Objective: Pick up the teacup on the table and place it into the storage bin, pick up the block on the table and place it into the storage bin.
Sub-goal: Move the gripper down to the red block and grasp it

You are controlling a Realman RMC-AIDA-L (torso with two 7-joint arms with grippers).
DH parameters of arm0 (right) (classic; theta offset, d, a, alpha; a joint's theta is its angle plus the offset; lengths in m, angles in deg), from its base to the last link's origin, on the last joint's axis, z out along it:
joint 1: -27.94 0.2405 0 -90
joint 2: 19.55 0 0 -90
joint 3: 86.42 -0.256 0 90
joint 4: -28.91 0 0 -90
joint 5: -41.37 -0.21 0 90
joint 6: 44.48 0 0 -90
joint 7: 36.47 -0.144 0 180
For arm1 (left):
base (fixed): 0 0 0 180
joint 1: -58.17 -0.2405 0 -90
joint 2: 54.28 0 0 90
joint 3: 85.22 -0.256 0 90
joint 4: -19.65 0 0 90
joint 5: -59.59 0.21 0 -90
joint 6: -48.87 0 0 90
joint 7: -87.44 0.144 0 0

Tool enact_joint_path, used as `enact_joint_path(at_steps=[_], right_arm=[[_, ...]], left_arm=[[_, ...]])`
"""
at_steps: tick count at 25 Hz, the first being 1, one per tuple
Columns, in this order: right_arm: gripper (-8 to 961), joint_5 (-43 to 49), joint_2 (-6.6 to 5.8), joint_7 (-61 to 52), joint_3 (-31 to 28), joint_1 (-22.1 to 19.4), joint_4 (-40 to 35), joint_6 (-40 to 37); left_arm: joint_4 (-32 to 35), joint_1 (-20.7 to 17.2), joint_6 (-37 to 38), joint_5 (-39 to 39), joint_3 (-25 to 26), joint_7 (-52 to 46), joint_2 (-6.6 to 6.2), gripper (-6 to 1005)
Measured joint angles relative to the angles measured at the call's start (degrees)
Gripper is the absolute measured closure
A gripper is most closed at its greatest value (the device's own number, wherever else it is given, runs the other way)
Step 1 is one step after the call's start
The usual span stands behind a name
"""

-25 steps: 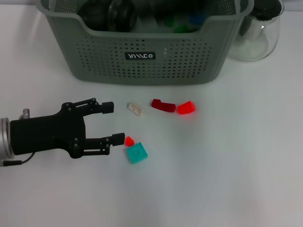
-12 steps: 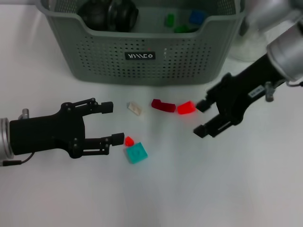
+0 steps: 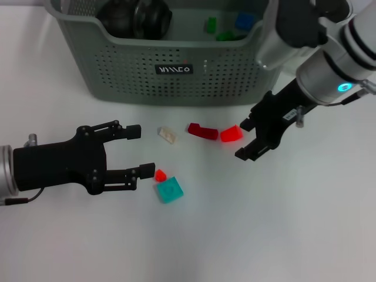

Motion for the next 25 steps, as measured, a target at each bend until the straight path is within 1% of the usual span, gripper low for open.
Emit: enact_joint_path(at_steps=[4,8,15,21,25], right_arm=[[238,-0.1,0.05,0.1,2.4,0.1,0.6,3.7],[237,-0.2,0.24,0.3,4.0,0.7,3.0,7.6],[281,-1.3,0.52,0.1,7.7,1.7,7.4,14.5],[319,-3.1,0.52,0.0,10.1,2.1,9.2,18.0],[344,-3.9,0.56,-0.2,10.8,2.2,9.4,18.6]], left_arm=[[0.0,0.1,0.0,-0.1,0.0,-0.1,0.09,157],[-0.1,0.2,0.0,-0.2,0.0,-0.1,0.22,157],[-0.1,0.2,0.0,-0.2,0.0,-0.2,0.26,157],[-0.1,0.2,-0.1,-0.2,0.0,-0.3,0.33,157],[-0.2,0.3,-0.1,-0.2,0.0,-0.3,0.35,157]])
